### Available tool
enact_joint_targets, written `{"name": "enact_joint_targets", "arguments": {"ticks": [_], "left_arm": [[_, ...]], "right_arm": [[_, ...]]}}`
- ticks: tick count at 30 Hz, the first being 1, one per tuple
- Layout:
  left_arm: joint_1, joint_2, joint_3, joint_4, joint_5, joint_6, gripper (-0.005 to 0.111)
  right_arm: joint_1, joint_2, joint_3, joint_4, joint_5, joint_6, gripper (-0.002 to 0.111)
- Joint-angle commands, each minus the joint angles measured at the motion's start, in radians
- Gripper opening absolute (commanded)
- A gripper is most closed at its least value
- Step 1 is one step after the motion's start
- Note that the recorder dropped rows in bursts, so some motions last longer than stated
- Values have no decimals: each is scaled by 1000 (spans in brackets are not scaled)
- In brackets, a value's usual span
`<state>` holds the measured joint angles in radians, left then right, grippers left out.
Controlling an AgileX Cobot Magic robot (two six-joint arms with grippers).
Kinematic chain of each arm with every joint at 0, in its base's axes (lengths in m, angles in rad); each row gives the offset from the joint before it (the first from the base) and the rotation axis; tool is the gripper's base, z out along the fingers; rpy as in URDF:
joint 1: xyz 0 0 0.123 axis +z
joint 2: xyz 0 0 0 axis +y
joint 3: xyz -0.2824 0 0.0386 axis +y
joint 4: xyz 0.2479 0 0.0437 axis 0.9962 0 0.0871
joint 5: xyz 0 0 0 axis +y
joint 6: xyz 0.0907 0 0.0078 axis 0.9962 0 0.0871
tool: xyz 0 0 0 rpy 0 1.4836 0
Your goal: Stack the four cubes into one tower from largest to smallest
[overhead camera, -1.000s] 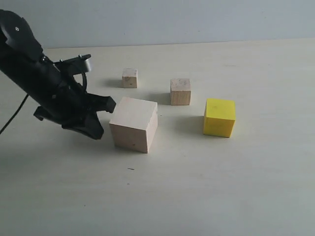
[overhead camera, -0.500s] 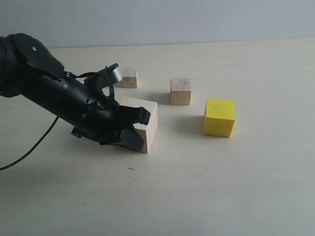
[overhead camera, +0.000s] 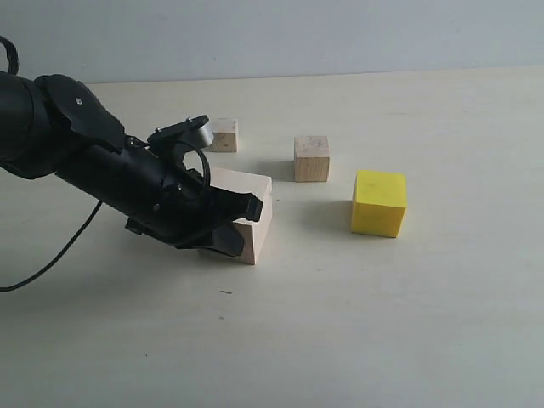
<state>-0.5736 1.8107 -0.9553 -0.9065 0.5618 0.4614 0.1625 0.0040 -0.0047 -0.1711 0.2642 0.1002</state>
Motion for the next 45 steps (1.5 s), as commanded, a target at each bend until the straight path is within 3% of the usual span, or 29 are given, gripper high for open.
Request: {"name": "enact_joint_targets", "arguments": {"ticks": [1,27,40,45], "left_arm": [[-4,0,1,-1,-40,-1,0],[-8,13,-1,-81,-122,37,0],[-9,67,-1,-259,-109,177,0],[-9,67,-1,-261,-111,189,0]], "right_arm": [[1,-4,5,5,-15,0,0],[1,-4,5,5,-15,0,0],[1,-4,5,5,-15,0,0],[1,-4,5,5,-15,0,0]]}}
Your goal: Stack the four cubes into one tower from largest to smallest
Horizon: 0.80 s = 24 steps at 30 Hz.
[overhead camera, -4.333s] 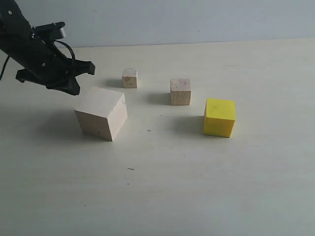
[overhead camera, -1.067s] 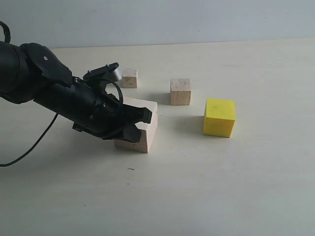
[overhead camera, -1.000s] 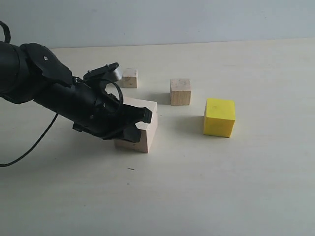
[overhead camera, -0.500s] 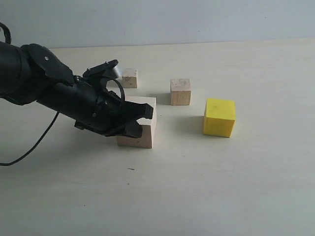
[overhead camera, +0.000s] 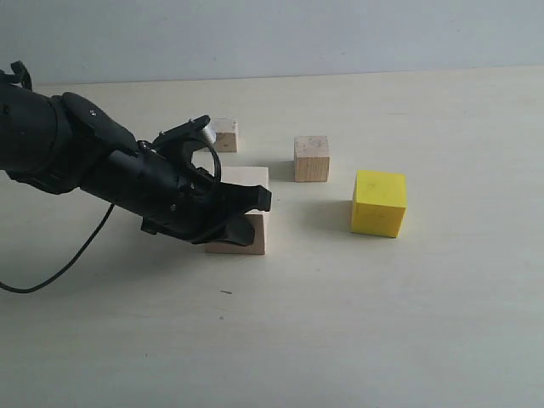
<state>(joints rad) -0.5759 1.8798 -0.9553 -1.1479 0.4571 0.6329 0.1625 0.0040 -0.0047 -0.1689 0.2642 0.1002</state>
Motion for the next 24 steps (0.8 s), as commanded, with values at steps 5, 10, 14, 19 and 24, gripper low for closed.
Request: {"name": "enact_joint_targets", "arguments": {"ticks": [5,10,14,19,24], "left_arm": [[-7,-2,-1,-19,-1,17,0],[-7,-21,-1,-11,34,22,0],[-7,-72,-1,14,35,22,0],[-7,-179,-1,37,33,22,0],[-7,-336,1,74,-40,22,0]], "right_arm": [[1,-4,5,3,-15,0,0],[1,-4,5,3,-15,0,0],[1,-4,5,3,-15,0,0],[1,-4,5,3,-15,0,0],[1,-4,5,3,-78,57,0]]}}
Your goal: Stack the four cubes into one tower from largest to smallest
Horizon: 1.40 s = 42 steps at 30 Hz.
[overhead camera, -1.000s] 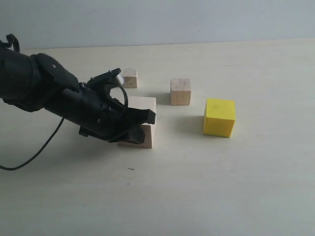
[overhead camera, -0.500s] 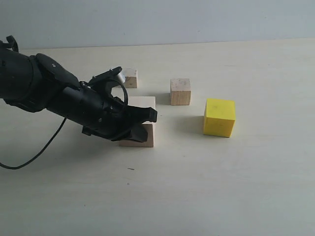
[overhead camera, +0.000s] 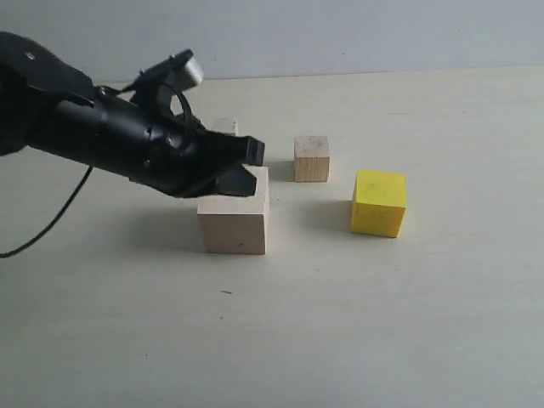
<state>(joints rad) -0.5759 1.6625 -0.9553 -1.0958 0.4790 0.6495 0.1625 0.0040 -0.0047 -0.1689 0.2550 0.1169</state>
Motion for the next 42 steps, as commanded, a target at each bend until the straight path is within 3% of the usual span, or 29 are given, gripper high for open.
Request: {"name": "enact_joint_targets", "arguments": {"ticks": [1,7,16,18,24,34,38,42], "left_arm": [[-5,-155,1,25,-83,5,0],[-5,-356,1,72,-168,3,0],[2,-542,1,154,-221,1,0],[19,-564,1,156,-219,-1,0],[73,-604,1,172,-209,-3,0],[94,-641,1,193,-116,-3,0],[98,-682,1,227,-128,-3,0],[100,-719,1,231,-124,-3,0]], "right_arm": [[1,-4,5,5,-88,44,0],[1,-4,5,113,-255,118,0],[1,-4,5,117,-806,73,0],[1,-4,-11,145,-827,47,0],[1,51,-199,169,-440,57,0],[1,485,-617,118,-106,30,0],[1,689,-767,225,106,-147,0],[1,906,-880,541,415,-449,0]]}}
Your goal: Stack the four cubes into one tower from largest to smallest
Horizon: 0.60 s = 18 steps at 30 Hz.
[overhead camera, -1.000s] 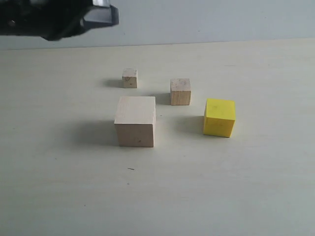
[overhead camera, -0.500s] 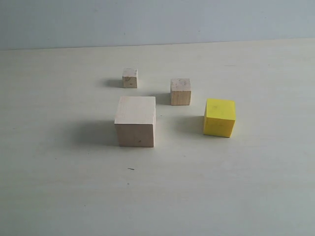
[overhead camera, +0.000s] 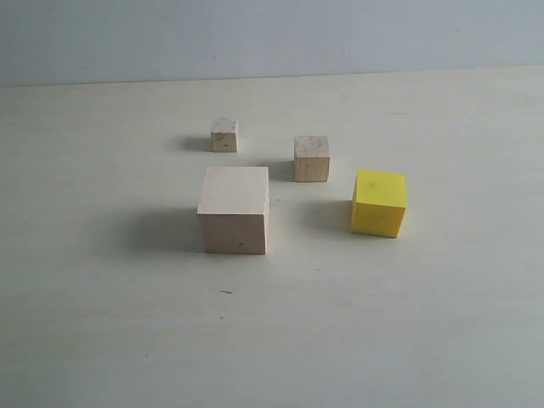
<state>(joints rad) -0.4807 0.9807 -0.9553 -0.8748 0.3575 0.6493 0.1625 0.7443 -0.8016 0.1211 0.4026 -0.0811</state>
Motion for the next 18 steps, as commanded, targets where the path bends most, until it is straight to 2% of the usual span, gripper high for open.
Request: {"name": "enact_joint_targets", "arguments": {"ticks": [1,5,10,18], "left_arm": [[5,-44,1,13,-1,-3,0],[5,-74,5,66,6,-33,0],[5,-96,7,213,41,-151,0],[5,-108,49,245,66,-190,0]], "right_arm": [[1,213,-96,336,322,-307,0],[1,348,-128,500,458,-476,0],[1,453,-134,361,551,-476,0],[1,497,-134,404,309,-473,0]]}}
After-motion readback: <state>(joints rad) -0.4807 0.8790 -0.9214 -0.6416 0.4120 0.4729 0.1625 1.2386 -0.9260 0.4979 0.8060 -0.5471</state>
